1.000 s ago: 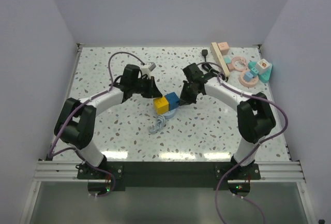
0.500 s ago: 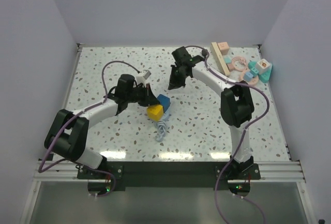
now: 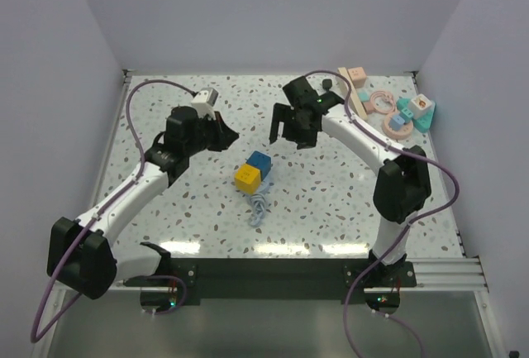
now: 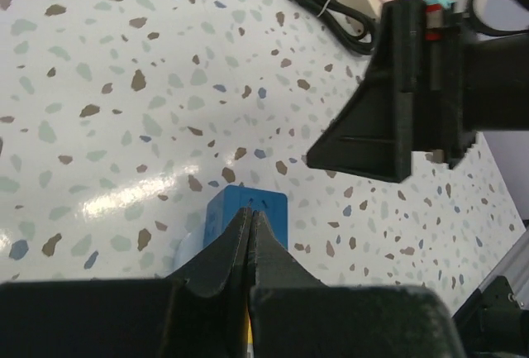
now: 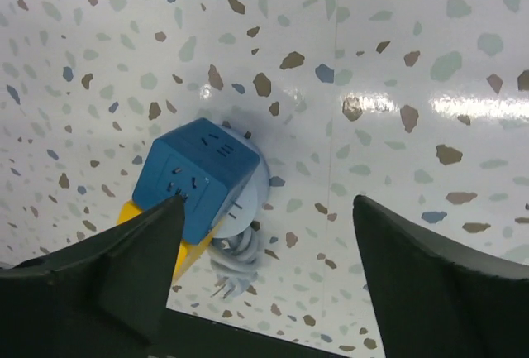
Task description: Pull the plug off the socket
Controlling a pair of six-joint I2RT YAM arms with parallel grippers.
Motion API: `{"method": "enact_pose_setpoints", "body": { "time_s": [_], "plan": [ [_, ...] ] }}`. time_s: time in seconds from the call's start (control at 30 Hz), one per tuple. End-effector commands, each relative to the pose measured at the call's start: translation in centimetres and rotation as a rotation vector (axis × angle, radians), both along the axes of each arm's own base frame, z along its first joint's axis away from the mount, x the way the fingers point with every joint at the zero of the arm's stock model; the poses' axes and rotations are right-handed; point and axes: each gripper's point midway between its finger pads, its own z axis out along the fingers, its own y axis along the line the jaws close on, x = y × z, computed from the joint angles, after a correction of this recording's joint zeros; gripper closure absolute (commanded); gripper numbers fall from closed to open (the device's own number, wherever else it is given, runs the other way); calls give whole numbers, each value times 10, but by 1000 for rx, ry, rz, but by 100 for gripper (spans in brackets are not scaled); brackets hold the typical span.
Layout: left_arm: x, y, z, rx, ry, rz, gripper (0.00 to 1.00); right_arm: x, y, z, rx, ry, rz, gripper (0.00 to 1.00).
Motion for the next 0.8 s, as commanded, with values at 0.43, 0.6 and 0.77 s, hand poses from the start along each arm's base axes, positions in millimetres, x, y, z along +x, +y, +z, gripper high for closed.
{"method": "enact_pose_setpoints", "body": {
  "time_s": [0.43,0.6,0.77],
  "plan": [
    [-20,71,-28,103,105,312,99,-22,49,0,-150,66,-219,1],
    [-37,85,-30,115,107,348,98,-22,56,-10,-165,91,-252,1],
    [-49,92,-33,108,108,366,97,-24,74,-22,-108,108,-265,1]
  ]
}}
